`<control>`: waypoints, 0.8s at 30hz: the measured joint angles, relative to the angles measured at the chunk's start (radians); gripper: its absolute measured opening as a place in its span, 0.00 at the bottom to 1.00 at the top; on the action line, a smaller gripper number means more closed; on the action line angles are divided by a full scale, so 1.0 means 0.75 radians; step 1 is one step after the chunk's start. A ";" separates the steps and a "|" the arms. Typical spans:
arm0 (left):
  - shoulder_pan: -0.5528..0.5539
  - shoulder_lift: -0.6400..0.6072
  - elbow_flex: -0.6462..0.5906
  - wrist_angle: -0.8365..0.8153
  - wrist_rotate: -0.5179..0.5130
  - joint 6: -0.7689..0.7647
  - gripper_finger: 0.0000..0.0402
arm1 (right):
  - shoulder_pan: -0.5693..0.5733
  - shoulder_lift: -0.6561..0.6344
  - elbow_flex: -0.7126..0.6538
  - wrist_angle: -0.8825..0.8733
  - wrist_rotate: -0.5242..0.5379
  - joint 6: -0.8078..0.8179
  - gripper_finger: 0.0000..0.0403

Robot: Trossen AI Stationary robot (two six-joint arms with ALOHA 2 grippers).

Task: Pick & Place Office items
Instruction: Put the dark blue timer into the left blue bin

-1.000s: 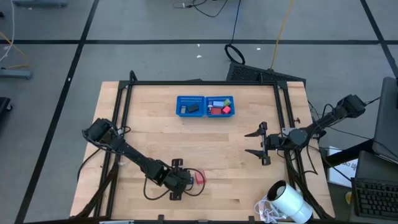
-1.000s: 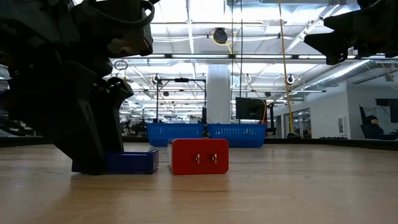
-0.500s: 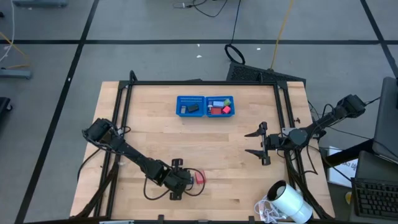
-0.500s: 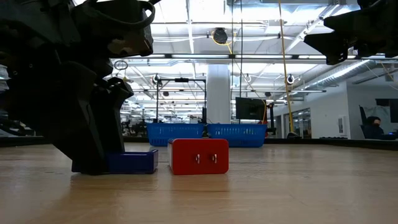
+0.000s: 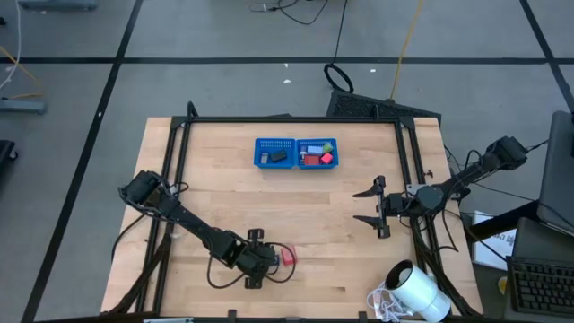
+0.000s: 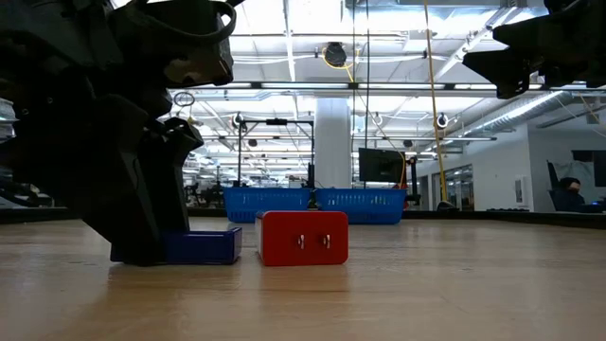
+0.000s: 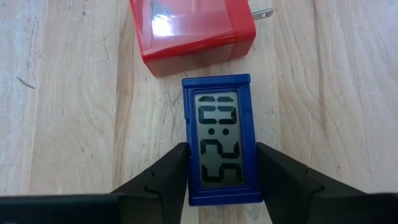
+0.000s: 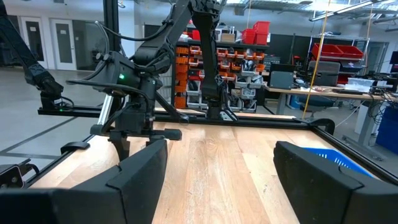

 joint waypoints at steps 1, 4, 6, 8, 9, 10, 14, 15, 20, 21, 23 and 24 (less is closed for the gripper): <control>0.000 0.000 0.000 0.000 0.000 0.000 0.45 | 0.000 0.000 0.000 0.000 0.000 0.000 0.70; 0.001 0.000 0.000 0.000 -0.001 -0.001 0.48 | 0.000 0.000 0.000 0.000 0.000 0.000 0.70; 0.001 0.000 0.000 -0.001 -0.001 0.000 0.49 | 0.000 0.000 0.000 0.000 0.000 0.000 0.70; 0.001 0.000 0.000 -0.001 -0.001 -0.001 0.47 | 0.000 0.000 0.000 0.000 0.000 0.000 0.70; 0.001 0.000 0.000 0.000 -0.001 -0.002 0.46 | 0.000 0.000 0.000 0.000 0.000 0.000 0.70; 0.001 0.000 0.000 0.000 -0.001 -0.005 0.45 | -0.001 0.000 0.000 0.000 0.000 0.000 0.70; 0.001 0.000 0.000 0.000 -0.002 -0.005 0.41 | 0.000 0.000 0.000 0.000 0.000 0.000 0.70; 0.001 0.000 0.000 0.000 -0.002 -0.005 0.41 | 0.000 0.000 0.000 0.000 -0.001 0.000 0.70; 0.001 0.000 0.000 0.000 -0.005 -0.051 0.45 | 0.000 0.000 0.000 0.000 0.000 0.000 0.70; 0.001 0.000 0.000 0.000 -0.005 -0.057 0.47 | 0.000 0.000 0.000 0.000 0.000 0.000 0.70; 0.001 0.000 0.000 0.000 -0.005 -0.058 0.49 | 0.000 0.000 0.000 0.000 0.000 0.000 0.70; 0.001 0.000 0.000 0.000 -0.005 -0.061 0.50 | 0.000 0.000 0.000 0.000 0.000 0.000 0.70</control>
